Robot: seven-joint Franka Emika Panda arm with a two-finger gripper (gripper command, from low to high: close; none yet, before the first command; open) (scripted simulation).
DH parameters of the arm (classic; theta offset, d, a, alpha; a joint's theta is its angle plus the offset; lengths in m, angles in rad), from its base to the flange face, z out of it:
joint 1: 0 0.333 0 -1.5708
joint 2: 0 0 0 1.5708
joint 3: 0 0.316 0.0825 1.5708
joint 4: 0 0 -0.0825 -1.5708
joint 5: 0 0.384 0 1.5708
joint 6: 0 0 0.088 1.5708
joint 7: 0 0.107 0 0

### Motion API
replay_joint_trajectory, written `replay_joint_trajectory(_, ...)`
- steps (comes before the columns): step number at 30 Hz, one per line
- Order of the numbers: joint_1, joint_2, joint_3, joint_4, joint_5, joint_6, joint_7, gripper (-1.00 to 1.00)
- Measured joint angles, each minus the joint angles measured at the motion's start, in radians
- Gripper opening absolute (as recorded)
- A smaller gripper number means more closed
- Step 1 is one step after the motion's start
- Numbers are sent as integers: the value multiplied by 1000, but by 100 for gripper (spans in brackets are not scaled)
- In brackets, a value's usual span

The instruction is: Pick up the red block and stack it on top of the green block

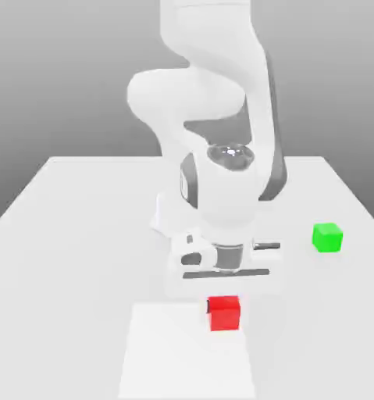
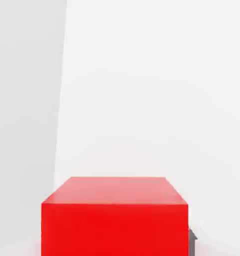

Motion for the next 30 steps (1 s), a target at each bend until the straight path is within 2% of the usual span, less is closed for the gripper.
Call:
replay_joint_trajectory(6, -3, -205, 20, -29, 61, -175, -44, -100)
replay_joint_trajectory(10, 119, -275, 89, -36, 121, -233, -69, -100)
replay_joint_trajectory(26, 692, -430, 469, -53, 334, -358, -126, -100)
replay_joint_trajectory(30, 687, -400, 513, -56, 287, -331, -89, -100)
